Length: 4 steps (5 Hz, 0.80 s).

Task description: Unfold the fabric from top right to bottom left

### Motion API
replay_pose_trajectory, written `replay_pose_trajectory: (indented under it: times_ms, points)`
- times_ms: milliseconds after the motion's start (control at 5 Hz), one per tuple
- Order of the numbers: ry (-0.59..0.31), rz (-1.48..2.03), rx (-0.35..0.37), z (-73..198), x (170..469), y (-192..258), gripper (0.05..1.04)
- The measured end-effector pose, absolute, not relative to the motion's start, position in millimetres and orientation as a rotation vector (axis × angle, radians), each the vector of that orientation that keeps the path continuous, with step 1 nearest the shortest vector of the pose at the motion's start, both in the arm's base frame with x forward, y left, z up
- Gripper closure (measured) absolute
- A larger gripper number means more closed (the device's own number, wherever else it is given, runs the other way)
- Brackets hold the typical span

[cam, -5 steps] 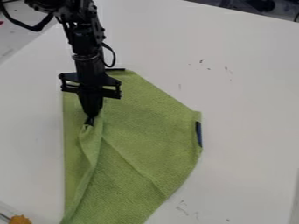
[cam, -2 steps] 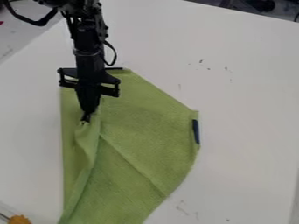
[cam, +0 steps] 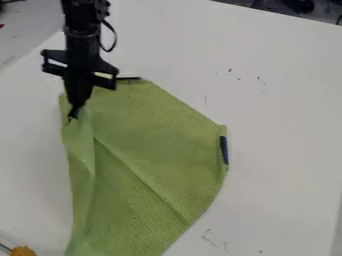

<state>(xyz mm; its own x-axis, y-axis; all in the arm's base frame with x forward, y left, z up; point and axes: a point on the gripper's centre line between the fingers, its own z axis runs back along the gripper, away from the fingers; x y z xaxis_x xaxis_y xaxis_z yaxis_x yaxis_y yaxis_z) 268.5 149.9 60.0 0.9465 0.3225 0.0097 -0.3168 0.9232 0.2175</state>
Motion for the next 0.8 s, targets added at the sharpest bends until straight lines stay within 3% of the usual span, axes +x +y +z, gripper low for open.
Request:
replay_pose_trajectory:
  times_ms: [400,800]
  points:
    - [0.019,0.429,0.166,43.2,227.2,217.4,1.029]
    - [0.047,0.475,0.059,8.7,209.9,250.8,1.006]
